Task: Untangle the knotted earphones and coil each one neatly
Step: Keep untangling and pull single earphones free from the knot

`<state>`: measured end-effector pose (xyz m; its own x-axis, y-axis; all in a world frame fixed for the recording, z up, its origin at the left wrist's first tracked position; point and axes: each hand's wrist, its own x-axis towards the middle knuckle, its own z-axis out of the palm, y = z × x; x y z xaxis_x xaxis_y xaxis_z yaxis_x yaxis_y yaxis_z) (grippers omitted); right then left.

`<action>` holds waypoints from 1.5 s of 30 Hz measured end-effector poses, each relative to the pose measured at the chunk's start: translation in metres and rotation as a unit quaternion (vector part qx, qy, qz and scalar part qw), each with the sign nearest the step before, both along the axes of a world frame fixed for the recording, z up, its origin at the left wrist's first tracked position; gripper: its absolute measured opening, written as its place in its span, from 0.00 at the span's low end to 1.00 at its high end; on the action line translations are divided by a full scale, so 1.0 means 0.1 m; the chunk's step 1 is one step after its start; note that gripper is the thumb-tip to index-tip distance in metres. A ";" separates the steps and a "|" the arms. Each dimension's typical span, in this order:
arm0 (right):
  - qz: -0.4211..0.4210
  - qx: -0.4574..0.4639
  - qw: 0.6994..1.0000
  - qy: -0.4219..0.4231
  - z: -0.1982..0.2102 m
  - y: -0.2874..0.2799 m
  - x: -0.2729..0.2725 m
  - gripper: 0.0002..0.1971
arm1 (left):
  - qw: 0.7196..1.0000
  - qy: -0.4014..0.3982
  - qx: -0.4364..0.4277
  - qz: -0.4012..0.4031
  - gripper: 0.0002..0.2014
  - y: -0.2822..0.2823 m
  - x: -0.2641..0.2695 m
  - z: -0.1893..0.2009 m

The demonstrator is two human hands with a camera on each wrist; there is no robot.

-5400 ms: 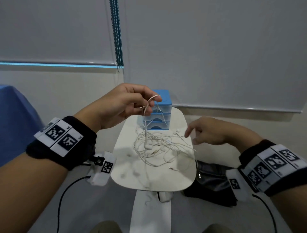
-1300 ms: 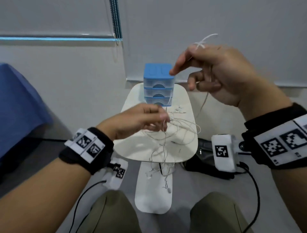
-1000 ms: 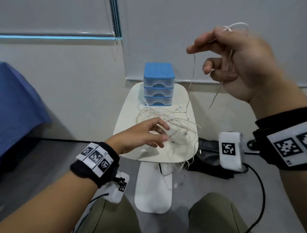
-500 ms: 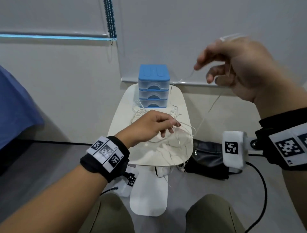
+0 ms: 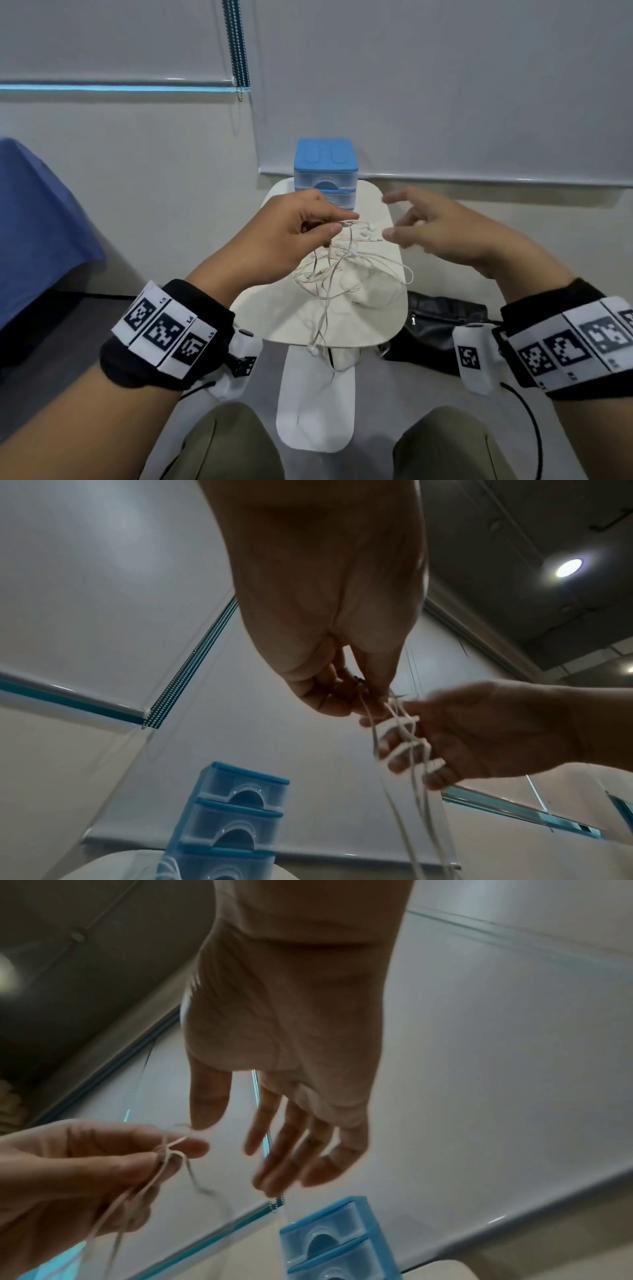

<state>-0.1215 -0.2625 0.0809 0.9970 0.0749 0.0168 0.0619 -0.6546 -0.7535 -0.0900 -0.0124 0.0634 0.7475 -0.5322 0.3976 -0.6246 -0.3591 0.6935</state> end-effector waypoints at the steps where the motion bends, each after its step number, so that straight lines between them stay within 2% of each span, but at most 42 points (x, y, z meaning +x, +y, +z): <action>1: 0.020 0.038 0.999 -0.023 0.03 0.06 -0.02 0.19 | 1.000 -0.014 -0.003 0.000 0.13 -0.01 -0.01 0.02; 4: 0.085 0.132 0.985 -0.071 0.09 0.24 -0.09 0.10 | 0.998 -0.056 0.000 0.012 0.12 -0.04 -0.03 0.07; 8: 0.098 0.154 0.977 -0.111 0.07 0.36 -0.06 0.09 | 0.998 -0.058 -0.012 0.027 0.09 -0.05 -0.03 0.11; 12: 0.073 0.182 0.971 -0.140 0.00 0.44 -0.01 0.07 | 0.999 -0.001 -0.036 0.026 0.07 -0.03 -0.07 0.14; 16: 0.041 0.215 0.962 -0.163 0.00 0.49 0.01 0.06 | 0.987 0.099 -0.127 -0.004 0.10 0.03 -0.07 0.19; 23: 0.055 0.261 0.950 -0.163 0.02 0.52 -0.01 0.07 | 0.983 0.111 -0.144 0.011 0.07 0.05 0.00 0.17; 27: 0.113 0.249 0.952 -0.139 0.00 0.41 -0.04 0.08 | 0.981 0.107 -0.153 0.051 0.07 0.11 0.05 0.24; 29: 0.139 0.212 0.960 -0.120 -0.04 0.33 -0.03 0.08 | 0.979 0.102 -0.164 0.069 0.08 0.14 0.08 0.28; 31: 0.151 0.125 0.976 -0.098 -0.10 0.25 0.00 0.09 | 0.978 0.090 -0.169 0.080 0.09 0.16 0.10 0.32; 33: 0.152 0.021 0.985 -0.073 -0.14 0.19 0.00 0.05 | 0.979 0.077 -0.164 0.089 0.10 0.15 0.10 0.35; 35: 0.140 -0.054 0.988 -0.044 -0.15 0.15 -0.01 0.08 | 0.981 0.066 -0.159 0.092 0.10 0.13 0.10 0.38; 37: 0.108 -0.035 0.992 -0.053 -0.12 0.14 0.00 0.12 | 0.986 0.051 -0.134 0.084 0.10 0.11 0.08 0.42; 40: 0.075 0.115 0.984 -0.112 -0.01 0.25 0.00 0.08 | 0.995 0.017 -0.070 0.063 0.10 0.06 0.04 0.47; 41: 0.080 0.136 0.980 -0.125 0.04 0.31 -0.01 0.08 | 0.997 0.006 -0.052 0.056 0.10 0.03 0.03 0.50; 45: 0.109 0.117 0.974 -0.160 0.18 0.51 -0.01 0.09 | 0.999 -0.022 -0.004 0.028 0.08 -0.03 -0.01 0.60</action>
